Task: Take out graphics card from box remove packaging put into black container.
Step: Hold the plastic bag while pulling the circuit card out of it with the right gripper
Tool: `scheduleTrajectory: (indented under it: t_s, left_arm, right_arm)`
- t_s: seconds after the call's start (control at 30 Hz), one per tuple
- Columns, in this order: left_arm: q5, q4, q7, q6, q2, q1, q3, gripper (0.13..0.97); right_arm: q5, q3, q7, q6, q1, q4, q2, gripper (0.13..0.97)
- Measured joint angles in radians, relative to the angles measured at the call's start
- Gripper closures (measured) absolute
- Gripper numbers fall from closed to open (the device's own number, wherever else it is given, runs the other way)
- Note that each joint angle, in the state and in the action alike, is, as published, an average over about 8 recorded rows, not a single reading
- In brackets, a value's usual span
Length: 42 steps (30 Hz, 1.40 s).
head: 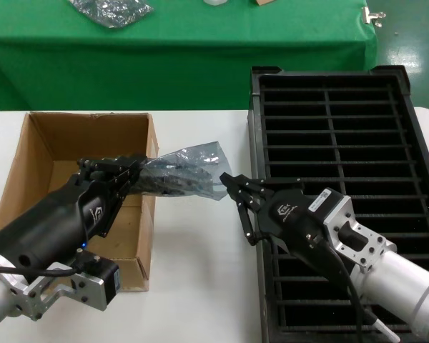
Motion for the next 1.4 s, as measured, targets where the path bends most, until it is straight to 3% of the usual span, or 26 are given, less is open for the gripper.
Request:
scheduleTrajectory:
  t_s: [0.3, 0.67, 1.4]
  left_arm:
    - [0.0, 0.0, 0.0, 0.0, 0.0, 0.0, 0.0, 0.958]
    - [0.0, 0.0, 0.0, 0.0, 0.0, 0.0, 0.0, 0.958]
    - [0.0, 0.0, 0.0, 0.0, 0.0, 0.0, 0.0, 0.958]
  right_arm:
    - [-0.111, 0.063, 0.061, -0.134, -0.005, -0.056, -0.022, 0.959]
    - [-0.269, 0.205, 0.097, -0.386, 0.002, -0.197, -0.116, 0.959]
    - [-0.393, 0.454, -0.024, -0.908, 0.15, -0.58, -0.333, 0.961]
